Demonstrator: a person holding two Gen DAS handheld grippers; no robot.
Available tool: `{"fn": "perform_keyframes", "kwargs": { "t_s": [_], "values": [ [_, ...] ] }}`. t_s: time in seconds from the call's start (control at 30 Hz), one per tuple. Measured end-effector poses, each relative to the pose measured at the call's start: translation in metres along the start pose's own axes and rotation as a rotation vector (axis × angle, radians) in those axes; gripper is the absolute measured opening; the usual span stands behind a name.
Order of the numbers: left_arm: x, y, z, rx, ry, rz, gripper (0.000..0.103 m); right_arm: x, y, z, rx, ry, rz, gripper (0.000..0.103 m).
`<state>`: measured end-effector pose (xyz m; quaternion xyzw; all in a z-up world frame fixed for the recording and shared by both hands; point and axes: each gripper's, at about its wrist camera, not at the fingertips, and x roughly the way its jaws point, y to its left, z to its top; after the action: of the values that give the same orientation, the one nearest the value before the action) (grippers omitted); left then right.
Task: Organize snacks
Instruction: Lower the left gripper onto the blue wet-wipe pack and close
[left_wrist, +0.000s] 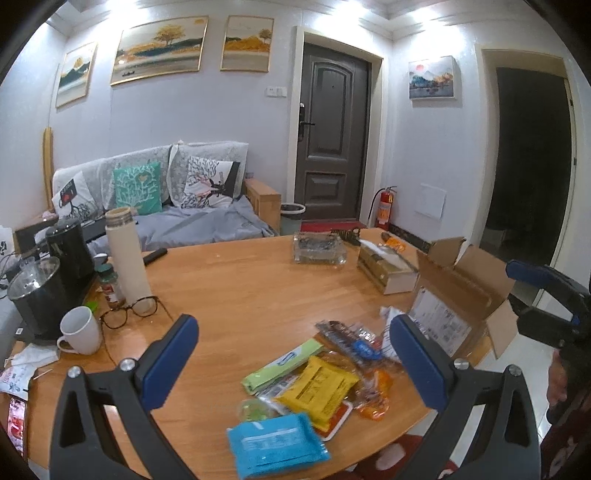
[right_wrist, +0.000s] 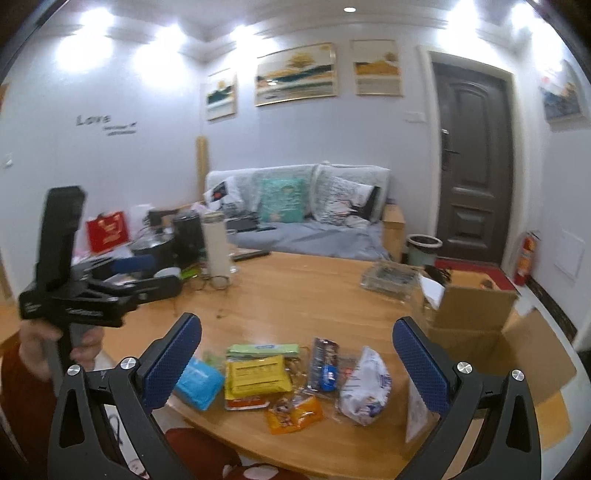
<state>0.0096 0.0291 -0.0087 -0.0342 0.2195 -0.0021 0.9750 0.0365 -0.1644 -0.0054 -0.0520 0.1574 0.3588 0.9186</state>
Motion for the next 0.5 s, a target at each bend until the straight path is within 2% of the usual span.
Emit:
{"fn": "perform_keyframes", "kwargs": {
  "t_s": [0.13, 0.23, 0.37, 0.5],
  "values": [
    [0.011, 0.018, -0.007, 0.005, 0.023, -0.035, 0.102, 0.014, 0.018, -0.008, 0.012, 0.025, 0.080, 0.083],
    [0.022, 0.032, -0.021, 0.013, 0.056, -0.087, 0.102, 0.036, 0.035, -0.023, 0.006, 0.095, 0.137, 0.074],
    [0.047, 0.050, -0.049, 0.044, 0.133, -0.180, 0.102, 0.064, 0.052, -0.045, 0.004, 0.191, 0.159, 0.073],
    [0.069, 0.056, -0.074, 0.072, 0.214, -0.277, 0.102, 0.085, 0.050, -0.063, 0.052, 0.260, 0.170, 0.073]
  ]
}}
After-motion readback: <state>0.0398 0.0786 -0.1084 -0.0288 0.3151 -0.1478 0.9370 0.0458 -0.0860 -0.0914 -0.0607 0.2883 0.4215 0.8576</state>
